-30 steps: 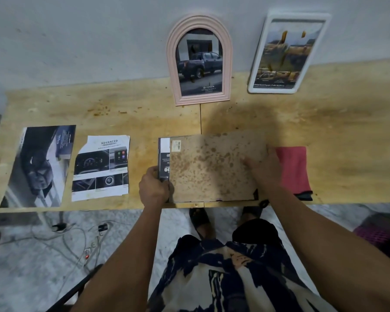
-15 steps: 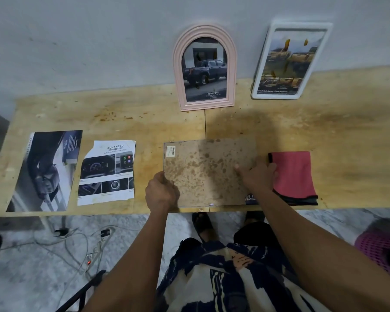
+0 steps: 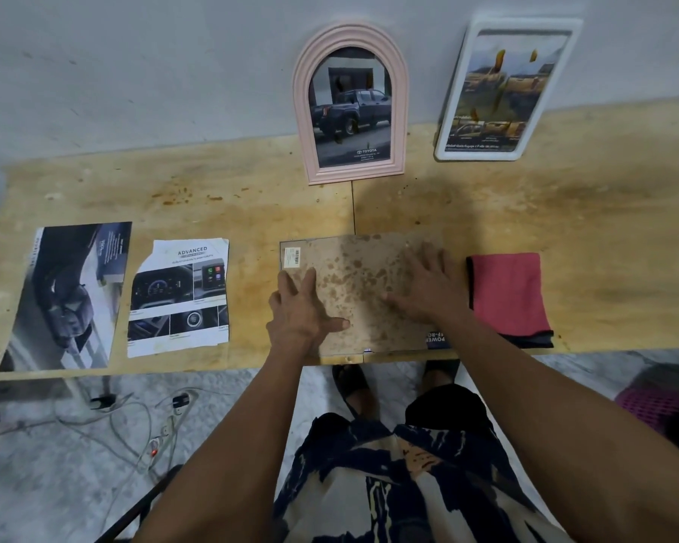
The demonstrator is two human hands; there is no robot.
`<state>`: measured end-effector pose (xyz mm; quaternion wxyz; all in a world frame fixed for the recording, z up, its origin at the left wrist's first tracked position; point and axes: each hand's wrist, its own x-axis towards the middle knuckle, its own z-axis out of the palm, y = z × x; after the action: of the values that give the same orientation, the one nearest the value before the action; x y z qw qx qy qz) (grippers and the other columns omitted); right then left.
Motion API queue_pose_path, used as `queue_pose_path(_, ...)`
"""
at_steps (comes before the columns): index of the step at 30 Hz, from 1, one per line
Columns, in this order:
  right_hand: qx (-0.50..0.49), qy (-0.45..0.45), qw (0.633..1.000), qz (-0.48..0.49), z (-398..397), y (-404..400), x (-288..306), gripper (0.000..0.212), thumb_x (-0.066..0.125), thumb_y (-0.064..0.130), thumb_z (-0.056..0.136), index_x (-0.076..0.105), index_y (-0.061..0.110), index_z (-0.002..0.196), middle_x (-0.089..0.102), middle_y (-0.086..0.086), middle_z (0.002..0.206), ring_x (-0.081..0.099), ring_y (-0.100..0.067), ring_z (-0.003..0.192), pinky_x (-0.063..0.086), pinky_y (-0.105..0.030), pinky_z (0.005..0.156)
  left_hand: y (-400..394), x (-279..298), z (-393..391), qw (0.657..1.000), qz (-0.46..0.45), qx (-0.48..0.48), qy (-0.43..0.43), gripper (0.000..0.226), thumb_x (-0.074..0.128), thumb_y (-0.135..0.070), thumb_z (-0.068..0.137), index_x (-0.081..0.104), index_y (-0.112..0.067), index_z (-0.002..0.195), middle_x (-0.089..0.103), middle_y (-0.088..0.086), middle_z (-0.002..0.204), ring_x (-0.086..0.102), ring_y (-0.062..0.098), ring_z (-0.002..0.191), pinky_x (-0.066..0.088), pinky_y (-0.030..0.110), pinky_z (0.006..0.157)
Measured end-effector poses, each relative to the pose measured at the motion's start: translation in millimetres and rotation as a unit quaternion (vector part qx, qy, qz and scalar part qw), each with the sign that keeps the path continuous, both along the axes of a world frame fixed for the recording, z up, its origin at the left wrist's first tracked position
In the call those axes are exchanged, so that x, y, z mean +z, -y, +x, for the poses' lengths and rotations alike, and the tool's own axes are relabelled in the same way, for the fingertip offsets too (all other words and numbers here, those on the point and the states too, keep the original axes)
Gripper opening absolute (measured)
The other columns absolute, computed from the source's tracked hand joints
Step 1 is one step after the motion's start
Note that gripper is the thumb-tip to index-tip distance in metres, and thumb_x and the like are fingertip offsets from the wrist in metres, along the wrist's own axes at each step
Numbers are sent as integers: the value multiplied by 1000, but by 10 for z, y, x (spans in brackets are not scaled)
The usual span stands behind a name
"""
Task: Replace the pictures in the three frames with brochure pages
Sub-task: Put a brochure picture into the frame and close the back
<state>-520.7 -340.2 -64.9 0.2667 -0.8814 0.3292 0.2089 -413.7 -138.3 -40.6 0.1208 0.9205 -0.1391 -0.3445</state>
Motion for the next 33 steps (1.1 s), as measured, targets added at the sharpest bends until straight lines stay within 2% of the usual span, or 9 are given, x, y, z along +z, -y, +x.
queue_pose_path(6, 22, -11, 999, -27, 18, -1, -28, 100, 49, 77, 79, 0, 33, 155, -8, -2, 164, -9, -33, 149, 16, -51, 118, 55, -48, -7, 999, 39, -14, 1, 121, 78, -73, 60, 7, -45, 153, -8, 0, 162, 12, 42, 143, 40, 65, 101)
queue_pose_path(10, 57, -3, 997, -54, 9, 29, -8, 99, 49, 78, 77, 3, 35, 153, -1, -7, 163, 0, -35, 149, 14, -47, 118, 154, -27, -24, 998, 59, -15, 8, 113, 78, -72, 61, 6, -54, 147, -2, 4, 154, 20, 43, 134, 46, 64, 90)
queue_pose_path(14, 56, -43, 996, -45, 185, 61, -33, 109, 48, 87, 67, -8, 43, 150, 0, -9, 161, 1, -42, 145, 28, -58, 112, 194, -40, -7, 998, 63, -9, 9, 108, 81, -70, 59, 12, -57, 141, 7, 7, 147, 25, 43, 127, 51, 63, 82)
queue_pose_path(18, 63, -43, 996, -37, 243, 100, -119, 112, 44, 91, 61, -3, 43, 151, -6, -2, 163, -2, -40, 148, 25, -63, 111, 219, -29, 6, 998, 57, -2, 2, 102, 84, -65, 58, 21, -55, 136, 7, 2, 146, 25, 43, 126, 52, 62, 78)
queue_pose_path(22, 78, -46, 995, -44, 229, 107, -175, 116, 39, 95, 57, -6, 42, 150, -11, 8, 162, -1, -38, 148, 30, -64, 107, 258, -1, 16, 998, 57, -7, -6, 100, 84, -64, 59, 21, -54, 136, 1, -3, 151, 23, 45, 128, 51, 63, 80)
queue_pose_path(25, 62, -50, 996, -38, 185, 19, -128, 106, 50, 83, 70, -4, 40, 151, -7, 13, 161, -4, -37, 147, 38, -64, 101, 261, -9, 8, 998, 59, -11, -5, 102, 84, -64, 61, 17, -53, 138, -1, -3, 154, 21, 45, 129, 51, 64, 81)
queue_pose_path(27, 55, -48, 996, -42, 162, -22, -70, 104, 52, 80, 75, -4, 39, 152, -8, 14, 161, -6, -37, 147, 38, -64, 101, 262, -3, 2, 998, 59, -14, -2, 103, 83, -63, 63, 15, -53, 140, -4, -4, 155, 20, 45, 130, 51, 65, 81)
queue_pose_path(30, 55, -54, 997, -25, 147, -28, -33, 109, 54, 82, 72, -7, 40, 153, -13, 14, 162, -9, -35, 148, 34, -65, 105, 266, 13, -9, 998, 59, -19, -4, 103, 83, -62, 64, 15, -52, 140, -6, -4, 156, 19, 46, 130, 51, 65, 81)
queue_pose_path(33, 70, -57, 996, 2, 107, 8, -27, 120, 64, 78, 68, -12, 40, 152, -21, 13, 160, -15, -35, 148, 30, -66, 106, 250, 53, 27, 997, 64, -32, -25, 116, 89, -55, 59, 10, -52, 144, -13, -5, 158, 15, 46, 134, 50, 64, 86)
